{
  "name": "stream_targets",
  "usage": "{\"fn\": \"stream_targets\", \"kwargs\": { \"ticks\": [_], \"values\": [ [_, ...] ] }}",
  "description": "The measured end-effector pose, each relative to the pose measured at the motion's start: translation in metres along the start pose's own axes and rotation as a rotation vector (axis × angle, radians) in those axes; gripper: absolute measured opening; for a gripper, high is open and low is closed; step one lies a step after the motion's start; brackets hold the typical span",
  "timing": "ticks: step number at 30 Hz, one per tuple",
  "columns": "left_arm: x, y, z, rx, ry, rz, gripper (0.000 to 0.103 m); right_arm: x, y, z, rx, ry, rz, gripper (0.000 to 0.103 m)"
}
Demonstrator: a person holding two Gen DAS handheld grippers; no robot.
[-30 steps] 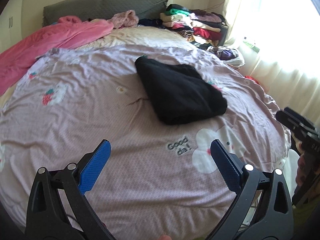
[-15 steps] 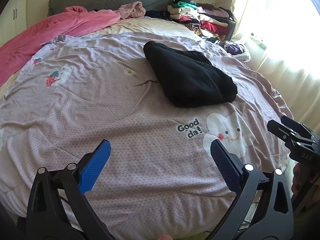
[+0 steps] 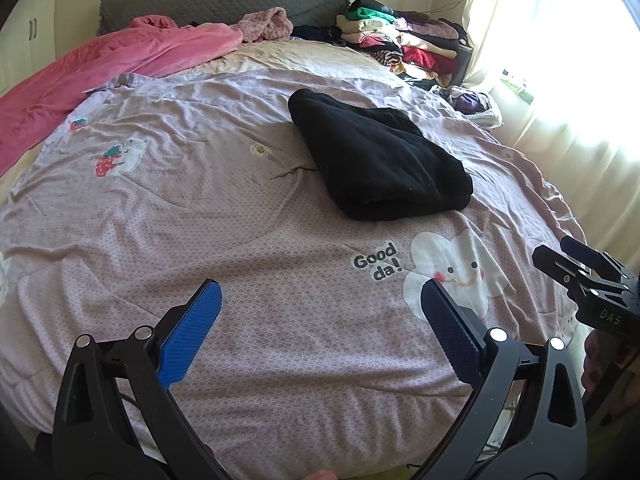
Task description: Fold small clothes
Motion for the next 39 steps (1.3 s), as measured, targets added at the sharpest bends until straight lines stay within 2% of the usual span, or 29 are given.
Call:
{"fn": "stream_targets", "kwargs": {
  "ticks": [39],
  "values": [
    [-0.0015, 0.0066, 0.0065, -0.019, 0.006, -0.005, 0.094, -0.0022, 0.0065, -0.0001, 0.004, -0.003, -0.013, 0.098]
  ]
}}
Point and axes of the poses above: each gripper's, at about its wrist camera, not at the fingertips, and y roughly against the way its jaws point, z to its left, x to its underside, the point moved 6 cm from there along -y, roughly the way its jaws point, and after that the axes turned 12 degrees about x, right-handed, at the moved point
